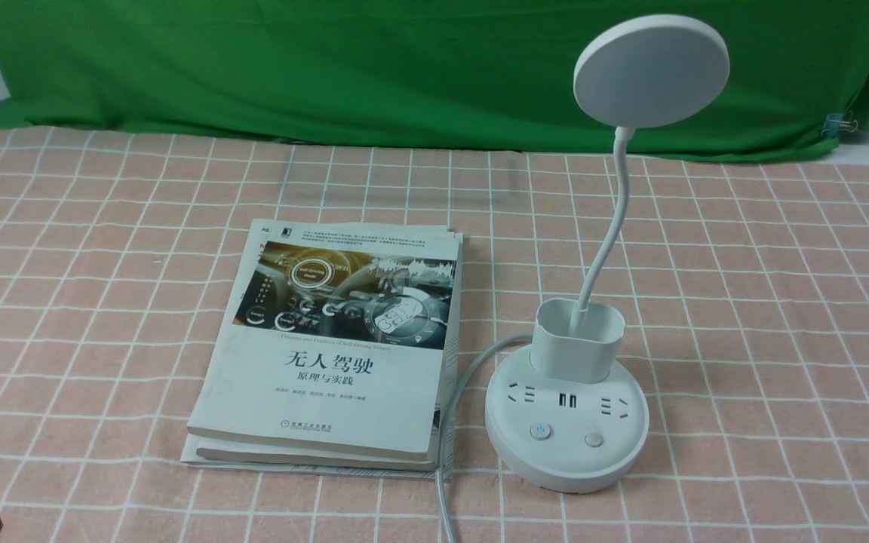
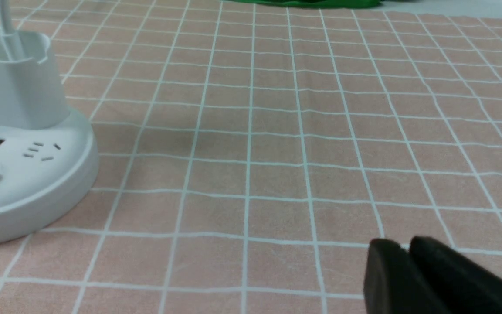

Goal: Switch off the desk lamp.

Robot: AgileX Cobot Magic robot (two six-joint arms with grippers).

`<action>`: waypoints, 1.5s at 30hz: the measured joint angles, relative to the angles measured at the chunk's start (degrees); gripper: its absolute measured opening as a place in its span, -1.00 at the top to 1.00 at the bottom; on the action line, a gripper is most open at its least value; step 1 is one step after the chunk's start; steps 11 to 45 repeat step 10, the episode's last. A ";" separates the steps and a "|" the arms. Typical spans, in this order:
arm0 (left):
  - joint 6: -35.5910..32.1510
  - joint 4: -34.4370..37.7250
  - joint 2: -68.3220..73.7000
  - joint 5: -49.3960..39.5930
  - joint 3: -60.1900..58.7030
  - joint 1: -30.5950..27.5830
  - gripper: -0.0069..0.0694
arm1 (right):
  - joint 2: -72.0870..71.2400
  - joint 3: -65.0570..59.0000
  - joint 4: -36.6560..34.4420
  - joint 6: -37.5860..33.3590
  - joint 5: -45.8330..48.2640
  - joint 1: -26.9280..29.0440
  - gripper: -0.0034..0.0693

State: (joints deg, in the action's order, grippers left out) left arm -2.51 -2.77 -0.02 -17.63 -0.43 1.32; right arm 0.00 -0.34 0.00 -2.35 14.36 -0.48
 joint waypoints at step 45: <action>0.00 0.00 0.00 0.00 0.00 0.00 0.80 | 0.00 0.00 0.00 0.05 0.00 0.00 0.51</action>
